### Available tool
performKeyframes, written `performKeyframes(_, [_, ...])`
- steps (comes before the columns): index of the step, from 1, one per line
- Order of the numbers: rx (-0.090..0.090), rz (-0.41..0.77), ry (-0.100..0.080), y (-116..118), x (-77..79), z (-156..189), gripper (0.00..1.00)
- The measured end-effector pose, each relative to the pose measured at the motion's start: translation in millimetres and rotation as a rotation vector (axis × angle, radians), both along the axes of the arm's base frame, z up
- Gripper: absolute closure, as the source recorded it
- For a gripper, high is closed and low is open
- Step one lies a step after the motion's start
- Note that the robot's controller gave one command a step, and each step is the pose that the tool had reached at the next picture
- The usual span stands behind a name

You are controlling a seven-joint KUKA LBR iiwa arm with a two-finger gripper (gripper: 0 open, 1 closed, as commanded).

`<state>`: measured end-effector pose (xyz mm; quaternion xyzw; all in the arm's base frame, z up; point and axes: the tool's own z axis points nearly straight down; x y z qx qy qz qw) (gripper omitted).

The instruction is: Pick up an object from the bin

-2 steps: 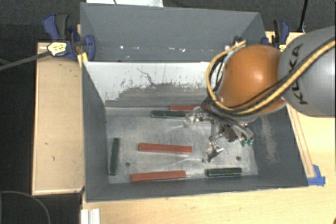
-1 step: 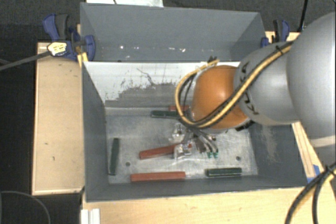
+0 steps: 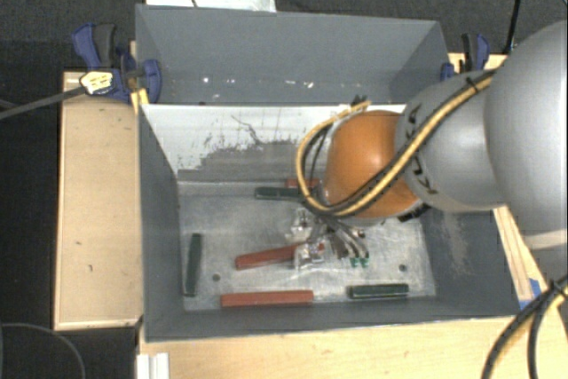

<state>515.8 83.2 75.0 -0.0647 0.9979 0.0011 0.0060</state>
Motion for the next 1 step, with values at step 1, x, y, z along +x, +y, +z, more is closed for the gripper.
performKeyframes(1, [-0.001, -0.053, 0.006, 6.3, -0.3, 159.1, 1.00])
